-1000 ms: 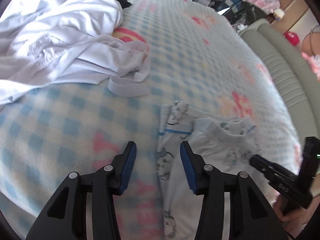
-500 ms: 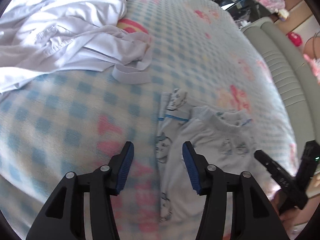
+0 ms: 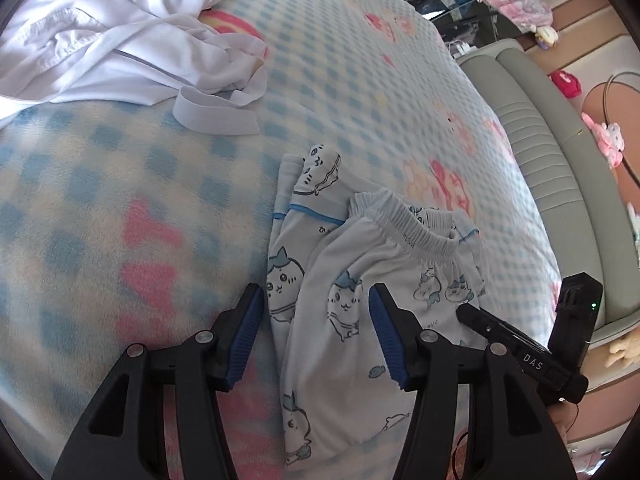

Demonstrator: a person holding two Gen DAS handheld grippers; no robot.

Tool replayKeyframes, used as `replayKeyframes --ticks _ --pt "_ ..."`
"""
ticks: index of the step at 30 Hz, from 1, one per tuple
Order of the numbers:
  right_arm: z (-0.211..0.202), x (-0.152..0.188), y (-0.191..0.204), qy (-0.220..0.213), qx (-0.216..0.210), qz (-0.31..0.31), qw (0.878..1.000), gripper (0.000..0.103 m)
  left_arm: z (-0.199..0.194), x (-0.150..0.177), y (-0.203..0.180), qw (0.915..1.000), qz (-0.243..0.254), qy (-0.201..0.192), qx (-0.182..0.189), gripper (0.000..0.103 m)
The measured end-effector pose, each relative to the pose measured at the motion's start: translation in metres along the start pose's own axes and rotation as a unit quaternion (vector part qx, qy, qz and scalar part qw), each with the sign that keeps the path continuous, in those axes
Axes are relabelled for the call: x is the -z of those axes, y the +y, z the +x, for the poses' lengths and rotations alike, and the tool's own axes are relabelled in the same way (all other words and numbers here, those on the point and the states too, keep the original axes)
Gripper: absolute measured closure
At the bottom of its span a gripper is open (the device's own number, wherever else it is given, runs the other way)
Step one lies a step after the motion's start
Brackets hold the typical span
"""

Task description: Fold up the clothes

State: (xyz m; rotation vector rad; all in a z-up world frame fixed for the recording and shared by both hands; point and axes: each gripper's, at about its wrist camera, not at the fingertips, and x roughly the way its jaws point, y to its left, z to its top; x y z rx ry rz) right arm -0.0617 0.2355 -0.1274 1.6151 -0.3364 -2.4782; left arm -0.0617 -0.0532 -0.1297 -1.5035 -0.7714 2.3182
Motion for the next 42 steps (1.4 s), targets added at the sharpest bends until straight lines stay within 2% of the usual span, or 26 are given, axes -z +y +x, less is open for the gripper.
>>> replayKeyframes --ticks 2,4,7,10,12,13,14,15,17,19,21,25,27,29,31,32,34,35,36,37,39,41,42 --pt "0.005 -0.001 -0.001 0.005 0.0 0.002 1.0 0.044 0.005 -0.002 -0.001 1.0 -0.002 0.001 0.004 0.044" --pt "0.009 -0.002 -0.004 0.005 -0.004 0.009 1.0 0.042 0.01 -0.003 -0.002 1.0 -0.004 0.002 0.008 0.037" --pt "0.014 -0.003 -0.011 0.01 -0.015 0.032 0.999 0.041 0.016 0.0 -0.005 1.0 0.002 0.002 0.005 0.036" --pt "0.014 -0.002 -0.017 0.005 -0.025 0.049 0.998 0.041 0.015 0.004 -0.01 0.9997 0.017 0.002 0.014 0.038" --pt "0.014 -0.002 -0.019 0.006 -0.033 0.05 0.998 0.041 0.016 0.005 -0.011 0.9989 0.018 0.008 0.042 0.049" --pt "0.014 -0.003 -0.018 0.007 -0.04 0.048 0.998 0.043 0.017 0.005 -0.011 0.9981 0.018 0.011 0.057 0.052" --pt "0.012 -0.003 -0.016 0.008 -0.056 0.044 0.997 0.051 0.017 0.004 -0.01 0.9963 0.015 0.016 0.083 0.057" --pt "0.009 -0.004 -0.015 0.008 -0.07 0.04 0.997 0.063 0.016 0.002 -0.009 0.9936 0.01 0.018 0.111 0.059" --pt "0.0 -0.005 -0.014 -0.005 -0.089 0.043 0.995 0.064 0.015 -0.001 -0.005 0.9918 0.006 0.016 0.127 0.061" --pt "0.002 -0.006 -0.016 0.0 -0.09 0.047 0.995 0.065 0.02 -0.002 0.0 0.9942 -0.001 0.022 0.106 0.063" --pt "0.015 -0.008 -0.02 0.02 -0.07 0.053 0.996 0.065 0.028 -0.003 0.004 0.9962 -0.005 0.033 0.08 0.063" --pt "0.032 -0.008 -0.028 0.03 -0.088 0.072 0.993 0.054 0.033 -0.002 0.001 0.9978 0.003 0.04 0.052 0.063" --pt "0.035 -0.008 -0.026 0.027 -0.093 0.071 0.993 0.054 0.037 -0.004 -0.001 0.9979 0.008 0.05 0.041 0.062" --pt "0.03 -0.009 -0.02 0.02 -0.089 0.053 0.994 0.065 0.034 -0.008 0.0 0.9976 0.006 0.054 0.043 0.065" --pt "0.02 -0.009 -0.019 0.005 -0.101 0.056 0.993 0.081 0.026 -0.011 -0.001 0.9981 0.01 0.044 0.041 0.078" --pt "0.015 -0.009 -0.019 -0.003 -0.106 0.057 0.993 0.084 0.02 -0.012 -0.001 0.9988 0.015 0.033 0.033 0.083" --pt "0.006 -0.009 -0.019 -0.016 -0.116 0.06 0.991 0.086 0.008 -0.013 -0.001 0.9995 0.026 0.012 0.017 0.083" --pt "0.005 -0.009 -0.02 -0.018 -0.113 0.063 0.992 0.086 0.002 -0.013 0.0 0.9995 0.032 0.004 -0.007 0.083" --pt "0.004 -0.009 -0.02 -0.018 -0.106 0.063 0.992 0.086 -0.003 -0.013 0.002 0.9976 0.041 -0.003 -0.055 0.085" --pt "0.005 -0.009 -0.019 -0.014 -0.089 0.057 0.994 0.086 -0.008 -0.013 0.005 0.9955 0.047 -0.008 -0.082 0.085" --pt "0.009 -0.009 -0.018 -0.007 -0.079 0.056 0.995 0.085 -0.019 -0.014 0.011 0.9946 0.053 -0.01 -0.089 0.087" --pt "0.01 -0.009 -0.02 0.0 -0.093 0.065 0.994 0.081 -0.026 -0.014 0.02 0.9992 0.03 0.0 -0.027 0.078" --pt "0.01 -0.009 -0.022 0.003 -0.103 0.066 0.992 0.073 -0.027 -0.013 0.023 0.9998 0.016 0.004 0.007 0.064"
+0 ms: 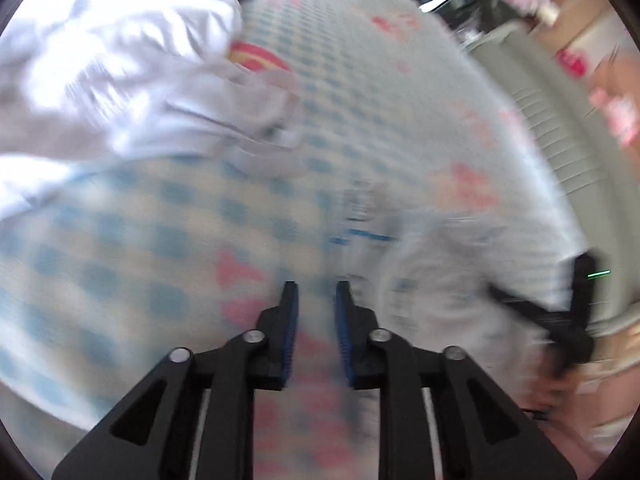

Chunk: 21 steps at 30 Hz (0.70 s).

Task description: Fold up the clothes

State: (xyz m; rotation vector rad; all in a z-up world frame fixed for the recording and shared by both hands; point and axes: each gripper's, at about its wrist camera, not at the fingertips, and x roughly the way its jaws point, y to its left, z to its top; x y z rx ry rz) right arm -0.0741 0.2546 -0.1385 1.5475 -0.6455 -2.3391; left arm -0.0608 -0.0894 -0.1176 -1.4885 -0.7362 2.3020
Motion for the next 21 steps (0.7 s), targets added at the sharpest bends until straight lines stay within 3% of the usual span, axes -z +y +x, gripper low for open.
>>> replayKeyframes --ticks 2,9,12,13,14,15,16,18,21 --pt "0.002 0.0 -0.001 0.008 -0.016 0.001 1.0 0.065 0.004 0.002 0.0 0.999 -0.006 0.01 0.043 0.046" --pt "0.023 0.001 0.0 0.032 -0.034 0.003 0.999 0.05 0.04 0.004 -0.001 0.9966 -0.031 0.04 0.066 0.041" --pt "0.028 -0.001 0.006 0.035 -0.027 -0.009 0.999 0.046 0.048 0.003 -0.011 0.9944 -0.028 0.038 0.095 0.043" --pt "0.027 -0.001 0.009 0.033 -0.02 -0.018 0.999 0.051 0.049 0.003 -0.015 0.9937 -0.022 0.037 0.103 0.044" --pt "0.024 0.001 0.01 0.027 -0.017 -0.019 0.999 0.057 0.049 0.004 -0.02 0.9943 -0.013 0.034 0.101 0.054" --pt "0.02 0.002 0.01 0.02 -0.013 -0.021 0.999 0.069 0.05 0.006 -0.025 0.9965 0.001 0.03 0.078 0.073" --pt "0.017 0.004 0.01 0.013 -0.01 -0.023 1.0 0.073 0.051 0.008 -0.029 0.9984 0.015 0.027 0.047 0.08" --pt "0.011 0.006 0.01 0.001 -0.004 -0.025 1.0 0.083 0.052 0.01 -0.028 0.9993 0.021 0.024 0.019 0.084" --pt "0.007 0.008 0.007 -0.005 0.014 -0.026 1.0 0.086 0.05 0.012 -0.022 0.9993 0.026 0.025 -0.006 0.084"
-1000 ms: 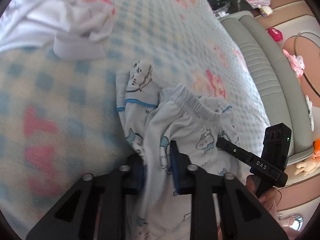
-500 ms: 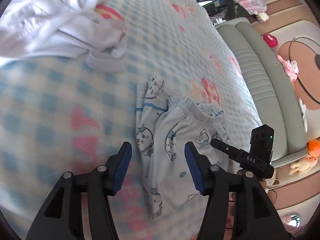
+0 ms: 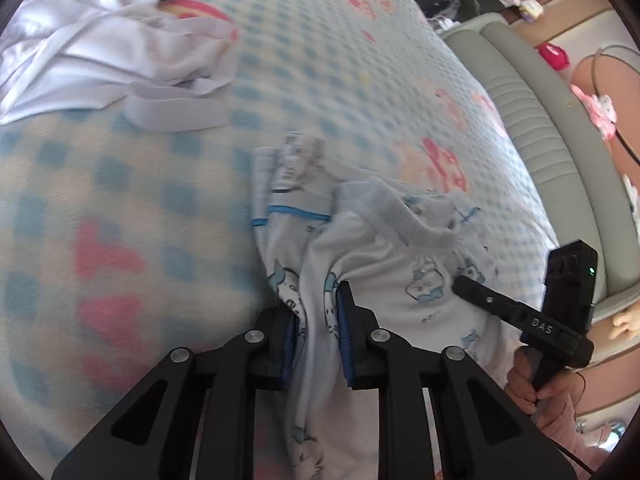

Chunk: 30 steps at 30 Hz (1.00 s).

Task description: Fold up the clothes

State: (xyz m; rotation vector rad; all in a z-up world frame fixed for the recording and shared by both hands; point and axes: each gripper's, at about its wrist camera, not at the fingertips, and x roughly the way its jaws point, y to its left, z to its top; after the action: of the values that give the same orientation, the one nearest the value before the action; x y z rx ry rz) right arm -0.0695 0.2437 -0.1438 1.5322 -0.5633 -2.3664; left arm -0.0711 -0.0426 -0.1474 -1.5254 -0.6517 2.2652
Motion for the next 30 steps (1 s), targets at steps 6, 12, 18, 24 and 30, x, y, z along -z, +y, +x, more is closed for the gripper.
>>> replayKeyframes --ticks 6,12,18,24,30 --pt "-0.003 -0.001 -0.003 0.002 0.011 0.006 1.0 0.081 -0.036 0.002 0.015 0.9965 0.01 -0.021 -0.08 0.085" --pt "-0.002 -0.001 -0.009 0.006 -0.012 0.022 1.0 0.078 -0.07 0.011 -0.011 0.9972 0.035 -0.066 0.002 0.083" --pt "-0.003 -0.001 -0.001 0.002 0.04 -0.005 0.999 0.082 -0.021 0.01 -0.025 0.9906 0.079 0.001 -0.112 0.081" --pt "-0.018 0.001 -0.011 -0.013 0.037 0.018 0.999 0.073 -0.043 0.013 -0.017 0.9888 0.068 -0.04 -0.126 0.083" --pt "-0.035 0.009 -0.031 -0.024 -0.006 0.069 0.997 0.071 -0.036 0.018 -0.046 0.9943 0.102 -0.026 -0.017 0.082"
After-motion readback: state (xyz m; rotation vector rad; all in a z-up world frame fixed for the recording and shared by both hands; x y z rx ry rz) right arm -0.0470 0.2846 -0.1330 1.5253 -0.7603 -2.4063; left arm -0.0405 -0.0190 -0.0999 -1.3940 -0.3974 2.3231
